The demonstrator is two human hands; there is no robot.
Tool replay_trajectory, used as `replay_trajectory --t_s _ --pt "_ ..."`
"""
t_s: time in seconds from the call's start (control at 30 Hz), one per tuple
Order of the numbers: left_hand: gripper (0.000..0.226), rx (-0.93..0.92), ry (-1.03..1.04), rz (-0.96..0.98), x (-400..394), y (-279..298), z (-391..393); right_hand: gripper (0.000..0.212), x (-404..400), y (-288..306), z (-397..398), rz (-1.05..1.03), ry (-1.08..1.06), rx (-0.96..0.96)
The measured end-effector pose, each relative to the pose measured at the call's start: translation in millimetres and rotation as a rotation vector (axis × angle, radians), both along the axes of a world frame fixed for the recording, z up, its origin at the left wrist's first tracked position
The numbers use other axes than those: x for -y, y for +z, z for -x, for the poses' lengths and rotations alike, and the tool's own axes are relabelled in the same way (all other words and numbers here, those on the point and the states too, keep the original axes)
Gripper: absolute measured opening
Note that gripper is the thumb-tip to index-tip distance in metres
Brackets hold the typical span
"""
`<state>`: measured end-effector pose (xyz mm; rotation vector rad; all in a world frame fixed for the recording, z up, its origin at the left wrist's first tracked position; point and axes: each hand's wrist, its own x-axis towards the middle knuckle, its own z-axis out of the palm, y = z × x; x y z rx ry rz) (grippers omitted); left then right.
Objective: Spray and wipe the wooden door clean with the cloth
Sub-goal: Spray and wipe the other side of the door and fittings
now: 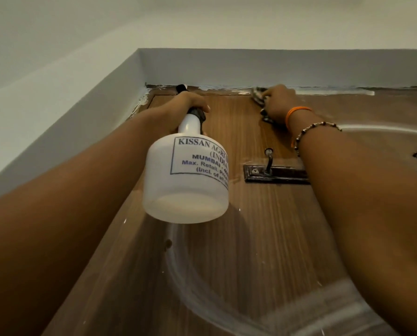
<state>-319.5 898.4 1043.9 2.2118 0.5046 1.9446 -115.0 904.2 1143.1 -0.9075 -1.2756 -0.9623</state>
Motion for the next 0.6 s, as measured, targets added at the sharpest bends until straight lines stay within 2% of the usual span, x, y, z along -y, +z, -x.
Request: replay_trajectory --t_s 0.07,0.13,0.3,0.37,0.43,0.53,0.6 --pt "0.012 -0.017 0.008 -0.004 1.3 -1.9 0.5 0.032 0.8 3.1 0.0 0.028 -0.09 -0.044" --pt "0.012 -0.019 0.01 -0.021 3.8 -5.9 2.2 0.032 3.4 -1.8 20.0 0.072 -0.183 0.016" --pt "0.013 -0.023 0.079 -0.073 7.8 -8.8 9.7 0.044 -1.0 -9.8 96.2 0.125 -0.312 0.373" --pt "0.012 -0.02 0.075 -0.062 10.0 -9.3 10.5 0.049 -3.2 -1.4 103.4 0.122 -0.372 0.427" --pt "0.014 -0.048 0.055 -0.02 10.4 -11.3 12.8 0.051 -2.1 7.9 83.6 0.124 -0.384 0.353" --pt "0.015 -0.097 0.012 0.031 10.9 -17.6 14.3 0.045 -2.2 17.4 18.1 0.115 -0.416 0.105" --pt "0.016 -0.107 -0.031 0.042 9.9 -21.5 13.5 0.05 3.6 6.4 -19.2 0.148 -0.455 -0.018"
